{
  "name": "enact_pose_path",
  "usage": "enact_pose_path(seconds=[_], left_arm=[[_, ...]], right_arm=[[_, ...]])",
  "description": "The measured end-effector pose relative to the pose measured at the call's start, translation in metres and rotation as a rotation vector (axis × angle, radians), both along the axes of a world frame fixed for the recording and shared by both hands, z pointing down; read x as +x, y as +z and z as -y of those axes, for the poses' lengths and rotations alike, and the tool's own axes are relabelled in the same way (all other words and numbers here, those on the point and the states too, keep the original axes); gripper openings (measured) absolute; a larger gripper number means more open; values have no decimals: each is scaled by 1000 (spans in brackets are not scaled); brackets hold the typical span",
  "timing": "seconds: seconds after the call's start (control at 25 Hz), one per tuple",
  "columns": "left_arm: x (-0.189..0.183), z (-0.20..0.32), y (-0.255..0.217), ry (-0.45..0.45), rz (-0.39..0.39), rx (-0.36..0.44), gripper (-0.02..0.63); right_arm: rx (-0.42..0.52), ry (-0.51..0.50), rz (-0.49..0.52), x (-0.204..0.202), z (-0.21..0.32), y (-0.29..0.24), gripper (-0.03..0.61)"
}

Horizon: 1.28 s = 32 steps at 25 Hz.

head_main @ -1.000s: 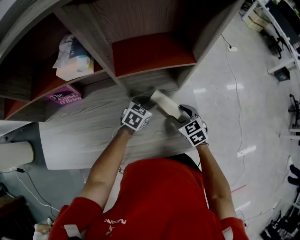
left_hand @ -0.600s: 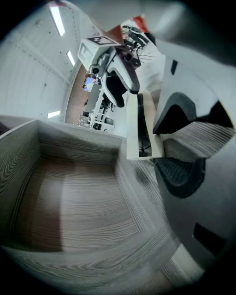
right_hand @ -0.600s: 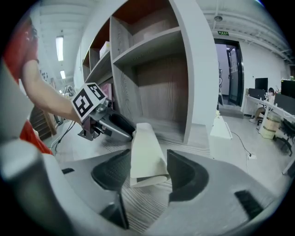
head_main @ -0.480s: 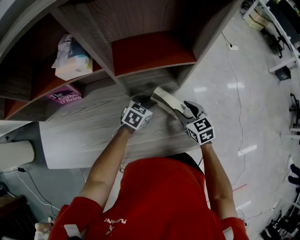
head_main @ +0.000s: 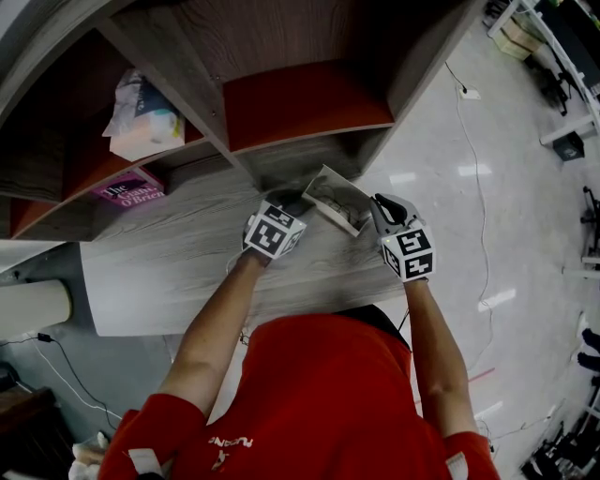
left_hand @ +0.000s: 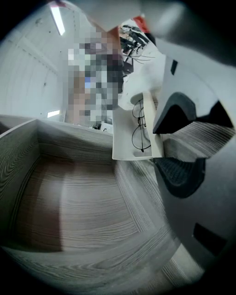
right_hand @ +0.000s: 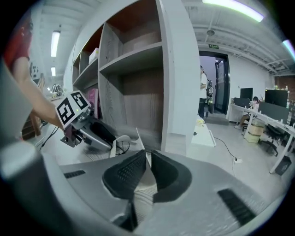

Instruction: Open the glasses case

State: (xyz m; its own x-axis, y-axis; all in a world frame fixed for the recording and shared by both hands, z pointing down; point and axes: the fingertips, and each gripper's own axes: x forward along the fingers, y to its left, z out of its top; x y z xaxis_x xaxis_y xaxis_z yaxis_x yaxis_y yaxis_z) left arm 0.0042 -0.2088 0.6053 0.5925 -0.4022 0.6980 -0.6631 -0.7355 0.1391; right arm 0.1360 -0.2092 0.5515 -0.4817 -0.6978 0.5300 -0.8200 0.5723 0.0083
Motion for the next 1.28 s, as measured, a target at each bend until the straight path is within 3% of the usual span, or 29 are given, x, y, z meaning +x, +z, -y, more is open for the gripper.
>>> enact_pose_path(seconds=[0.64, 1.04, 1.28], left_arm=[[4, 4, 1, -7, 12, -1, 150], [3, 2, -1, -6, 8, 5, 150], [-1, 3, -12, -13, 5, 33, 150]], right_arm=[[-31, 69, -41, 24, 31, 17, 43], [-12, 30, -52, 17, 24, 8, 43], [23, -4, -2, 8, 16, -11, 51]])
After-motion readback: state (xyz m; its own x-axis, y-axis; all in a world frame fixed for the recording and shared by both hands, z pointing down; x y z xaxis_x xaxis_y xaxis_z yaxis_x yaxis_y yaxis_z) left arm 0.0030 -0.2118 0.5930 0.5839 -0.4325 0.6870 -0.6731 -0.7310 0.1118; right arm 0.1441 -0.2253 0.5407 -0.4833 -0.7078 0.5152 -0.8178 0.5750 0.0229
